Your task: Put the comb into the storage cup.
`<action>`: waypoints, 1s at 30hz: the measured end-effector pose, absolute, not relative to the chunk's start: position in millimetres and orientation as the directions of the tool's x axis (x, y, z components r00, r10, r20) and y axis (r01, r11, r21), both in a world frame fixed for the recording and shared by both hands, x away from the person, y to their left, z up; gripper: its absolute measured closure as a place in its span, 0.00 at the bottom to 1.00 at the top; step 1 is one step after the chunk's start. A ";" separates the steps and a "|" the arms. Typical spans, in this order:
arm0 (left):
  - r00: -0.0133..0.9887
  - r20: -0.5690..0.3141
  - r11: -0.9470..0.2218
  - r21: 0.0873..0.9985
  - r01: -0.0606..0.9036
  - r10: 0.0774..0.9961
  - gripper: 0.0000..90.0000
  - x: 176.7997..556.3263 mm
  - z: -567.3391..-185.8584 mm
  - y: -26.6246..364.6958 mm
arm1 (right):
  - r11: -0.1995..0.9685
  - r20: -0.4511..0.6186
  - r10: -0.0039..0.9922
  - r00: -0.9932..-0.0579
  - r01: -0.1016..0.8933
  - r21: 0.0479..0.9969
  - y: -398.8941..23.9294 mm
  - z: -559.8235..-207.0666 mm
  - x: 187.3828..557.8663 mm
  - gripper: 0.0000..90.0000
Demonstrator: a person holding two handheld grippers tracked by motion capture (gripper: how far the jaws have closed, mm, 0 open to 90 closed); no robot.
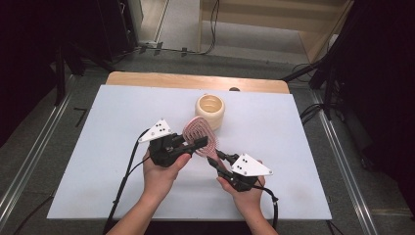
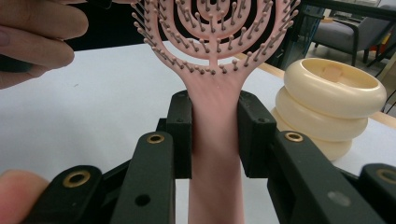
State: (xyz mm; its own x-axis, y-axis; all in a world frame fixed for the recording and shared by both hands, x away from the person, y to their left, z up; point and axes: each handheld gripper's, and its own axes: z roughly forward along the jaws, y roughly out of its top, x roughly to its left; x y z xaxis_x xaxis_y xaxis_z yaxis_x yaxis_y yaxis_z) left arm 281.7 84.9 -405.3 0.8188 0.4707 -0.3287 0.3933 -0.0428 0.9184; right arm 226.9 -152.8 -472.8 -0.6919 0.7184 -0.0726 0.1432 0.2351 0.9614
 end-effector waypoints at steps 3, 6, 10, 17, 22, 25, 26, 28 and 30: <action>0.828 -0.329 -0.042 0.921 0.388 0.455 0.72 281.6 -404.5 86.3 | 0.231 -0.071 0.711 -0.700 0.137 0.963 -153.0 -473.6 227.6 0.75; 0.832 -0.321 -0.039 0.925 0.378 0.451 0.73 280.9 -404.0 86.7 | 0.220 -0.055 0.701 -0.711 0.143 0.965 -153.4 -473.8 228.6 0.74; 0.833 -0.317 -0.025 0.930 0.368 0.454 0.73 281.6 -402.4 89.4 | 0.193 0.013 0.675 -0.738 0.194 0.962 -154.1 -474.7 234.1 0.38; 0.833 -0.297 -0.034 0.935 0.353 0.466 0.73 283.8 -400.3 93.0 | 0.136 0.078 0.651 -0.755 0.217 0.967 -161.3 -472.5 235.2 0.01; 0.827 -0.295 -0.027 0.937 0.349 0.478 0.73 286.1 -398.6 97.4 | 0.083 0.115 0.656 -0.746 0.224 0.971 -175.6 -471.7 234.9 0.00; 0.821 -0.295 -0.021 0.937 0.349 0.489 0.73 288.3 -397.1 100.0 | 0.083 0.116 0.676 -0.728 0.232 0.969 -184.5 -472.5 235.2 0.00; 0.822 -0.291 -0.024 0.938 0.346 0.490 0.73 289.5 -396.6 101.4 | 0.080 0.117 0.678 -0.725 0.232 0.969 -188.0 -473.3 235.7 0.00; 0.818 -0.290 -0.020 0.938 0.345 0.496 0.73 291.2 -395.3 103.0 | 0.091 0.107 0.698 -0.708 0.237 0.967 -197.6 -475.7 235.5 0.00; 0.818 -0.285 -0.021 0.940 0.340 0.500 0.73 293.0 -393.8 104.4 | 0.099 0.097 0.711 -0.696 0.235 0.967 -204.3 -477.5 234.9 0.00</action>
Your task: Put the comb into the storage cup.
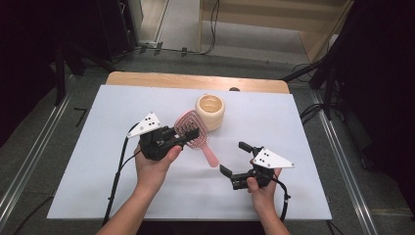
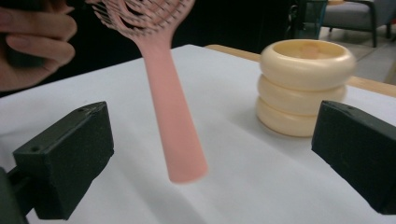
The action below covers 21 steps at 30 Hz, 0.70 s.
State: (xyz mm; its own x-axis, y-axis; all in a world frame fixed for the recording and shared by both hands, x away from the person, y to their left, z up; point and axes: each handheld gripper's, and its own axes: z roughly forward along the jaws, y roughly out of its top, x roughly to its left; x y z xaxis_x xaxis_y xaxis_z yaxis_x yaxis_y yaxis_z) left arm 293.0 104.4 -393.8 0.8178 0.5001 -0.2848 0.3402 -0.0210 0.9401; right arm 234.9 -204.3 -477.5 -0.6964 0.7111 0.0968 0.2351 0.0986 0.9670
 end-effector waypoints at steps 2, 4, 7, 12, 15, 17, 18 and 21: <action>0.816 -0.281 -0.020 0.941 0.337 0.505 0.73 294.9 -392.1 105.3 | 0.094 0.105 0.719 -0.687 0.246 0.965 -211.6 -479.0 234.2 0.00; 0.816 -0.277 -0.019 0.943 0.333 0.507 0.73 297.3 -390.6 105.9 | 0.093 0.105 0.727 -0.678 0.249 0.964 -218.1 -480.6 233.5 0.00; 0.814 -0.275 -0.016 0.944 0.330 0.512 0.73 300.6 -388.1 106.5 | 0.106 0.096 0.739 -0.666 0.256 0.961 -227.3 -483.4 231.5 0.00; 0.812 -0.263 -0.018 0.948 0.319 0.521 0.73 306.7 -382.2 107.5 | 0.110 0.093 0.760 -0.644 0.269 0.957 -244.0 -488.8 226.4 0.00; 0.812 -0.255 -0.019 0.950 0.310 0.525 0.73 310.8 -378.2 107.2 | 0.099 0.103 0.767 -0.634 0.275 0.956 -251.9 -489.8 224.4 0.00; 0.812 -0.251 -0.019 0.951 0.307 0.527 0.73 313.5 -375.8 106.4 | 0.095 0.104 0.774 -0.624 0.278 0.956 -259.1 -491.0 222.3 0.00; 0.811 -0.249 -0.020 0.952 0.305 0.529 0.73 314.7 -374.7 105.9 | 0.098 0.098 0.778 -0.621 0.275 0.956 -262.4 -491.9 221.5 0.00; 0.811 -0.245 -0.015 0.955 0.298 0.532 0.73 318.6 -372.3 104.9 | 0.093 0.105 0.789 -0.605 0.286 0.954 -271.1 -495.1 218.3 0.00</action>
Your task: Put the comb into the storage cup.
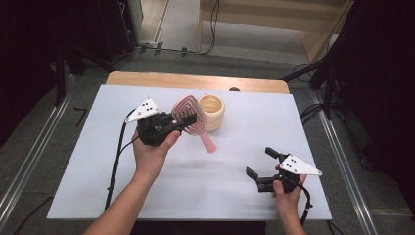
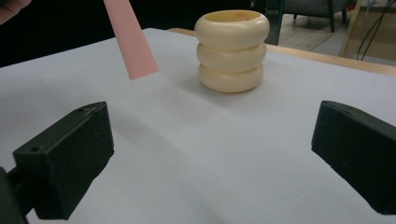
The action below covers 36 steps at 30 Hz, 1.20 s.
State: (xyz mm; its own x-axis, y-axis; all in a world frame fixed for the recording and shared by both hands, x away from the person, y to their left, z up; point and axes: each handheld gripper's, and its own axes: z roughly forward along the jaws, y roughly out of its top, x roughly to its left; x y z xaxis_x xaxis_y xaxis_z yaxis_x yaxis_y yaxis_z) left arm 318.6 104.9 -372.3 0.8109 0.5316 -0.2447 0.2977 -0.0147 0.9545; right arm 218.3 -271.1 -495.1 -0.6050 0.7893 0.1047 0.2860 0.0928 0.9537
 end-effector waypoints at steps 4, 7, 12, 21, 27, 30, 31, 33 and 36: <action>0.809 -0.241 -0.015 0.956 0.294 0.536 0.73 323.7 -369.3 104.5 | 0.095 0.104 0.801 -0.590 0.296 0.950 -281.5 -499.2 214.6 0.00; 0.806 -0.240 -0.010 0.956 0.292 0.541 0.73 326.7 -367.1 104.4 | 0.089 0.107 0.806 -0.582 0.298 0.950 -287.8 -500.5 211.7 0.00; 0.805 -0.235 -0.009 0.958 0.286 0.545 0.73 331.6 -363.6 105.2 | 0.081 0.110 0.810 -0.576 0.296 0.952 -296.7 -501.8 207.8 0.00; 0.795 -0.235 0.008 0.961 0.278 0.559 0.73 342.8 -353.9 107.7 | 0.069 0.111 0.826 -0.553 0.294 0.953 -308.8 -503.8 206.6 0.00; 0.790 -0.227 0.011 0.963 0.269 0.569 0.73 351.8 -347.3 105.8 | 0.066 0.116 0.827 -0.550 0.301 0.951 -310.9 -506.5 207.5 0.00; 0.787 -0.221 0.008 0.964 0.265 0.575 0.73 356.1 -344.1 104.4 | 0.065 0.120 0.828 -0.549 0.305 0.950 -312.3 -507.7 207.6 0.00; 0.787 -0.220 0.008 0.965 0.264 0.577 0.73 357.6 -343.2 104.0 | 0.066 0.117 0.829 -0.547 0.302 0.951 -312.9 -508.0 207.7 0.00; 0.786 -0.218 0.008 0.965 0.262 0.578 0.73 360.6 -341.3 103.2 | 0.059 0.124 0.830 -0.544 0.307 0.950 -314.1 -508.6 207.7 0.00; 0.785 -0.213 0.009 0.967 0.256 0.582 0.73 364.6 -338.1 101.3 | 0.061 0.122 0.829 -0.545 0.305 0.950 -314.6 -508.7 207.7 0.00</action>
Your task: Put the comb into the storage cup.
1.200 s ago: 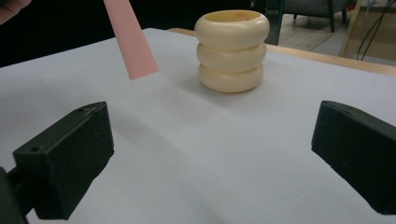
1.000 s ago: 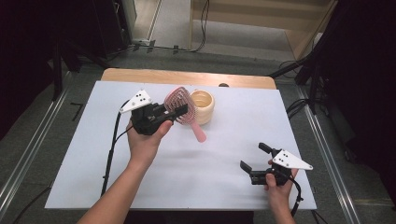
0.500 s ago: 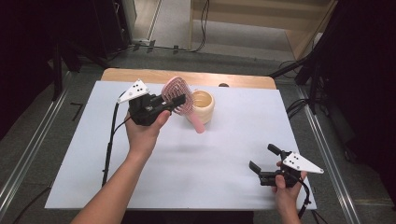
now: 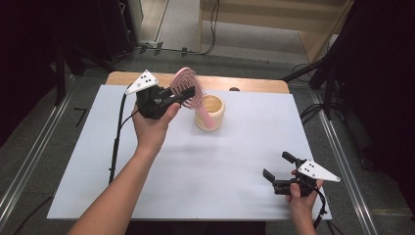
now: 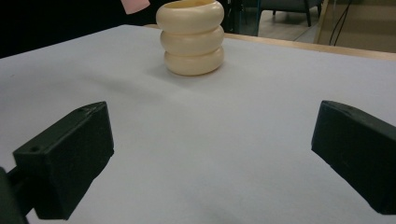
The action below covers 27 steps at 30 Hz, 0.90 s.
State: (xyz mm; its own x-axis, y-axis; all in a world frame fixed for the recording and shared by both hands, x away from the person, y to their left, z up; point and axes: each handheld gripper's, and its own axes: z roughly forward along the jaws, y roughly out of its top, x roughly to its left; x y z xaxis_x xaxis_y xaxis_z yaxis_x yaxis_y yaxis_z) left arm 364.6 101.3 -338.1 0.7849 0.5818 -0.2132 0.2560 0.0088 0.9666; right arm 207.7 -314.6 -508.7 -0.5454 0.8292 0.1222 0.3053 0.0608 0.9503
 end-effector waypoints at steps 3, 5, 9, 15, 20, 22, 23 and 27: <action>0.783 -0.211 0.011 0.967 0.253 0.585 0.73 369.4 -335.0 99.7 | 0.059 0.125 0.830 -0.543 0.309 0.949 -314.6 -509.0 207.7 0.00; 0.782 -0.208 0.011 0.968 0.249 0.587 0.73 372.8 -333.0 98.8 | 0.060 0.125 0.830 -0.544 0.310 0.949 -314.7 -509.3 207.8 0.00; 0.777 -0.207 0.017 0.969 0.246 0.595 0.73 379.2 -329.6 97.2 | 0.058 0.127 0.827 -0.548 0.309 0.949 -315.2 -509.7 208.1 0.00; 0.766 -0.199 0.014 0.971 0.240 0.612 0.73 388.8 -328.2 94.7 | 0.055 0.129 0.828 -0.546 0.309 0.950 -316.1 -510.2 208.3 0.00; 0.751 -0.204 0.029 0.970 0.239 0.627 0.73 398.1 -330.5 94.8 | 0.061 0.124 0.826 -0.550 0.306 0.950 -315.9 -510.5 208.6 0.00; 0.743 -0.204 0.032 0.971 0.239 0.638 0.73 401.5 -332.3 94.9 | 0.062 0.124 0.827 -0.549 0.308 0.949 -315.5 -510.6 208.4 0.00; 0.739 -0.203 0.032 0.970 0.239 0.642 0.73 403.4 -333.4 95.0 | 0.062 0.124 0.826 -0.550 0.307 0.950 -315.7 -510.6 208.5 0.00; 0.726 -0.206 0.034 0.969 0.245 0.656 0.73 411.3 -339.3 94.3 | 0.048 0.137 0.824 -0.549 0.309 0.950 -316.9 -510.8 208.4 0.00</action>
State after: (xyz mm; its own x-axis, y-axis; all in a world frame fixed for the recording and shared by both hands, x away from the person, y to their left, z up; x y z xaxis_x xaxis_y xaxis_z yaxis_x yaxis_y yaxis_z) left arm 411.3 94.3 -339.3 0.7255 0.6565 -0.2064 0.2446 0.0343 0.9690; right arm 208.4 -316.9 -510.8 -0.5494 0.8243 0.1365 0.3088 0.0485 0.9499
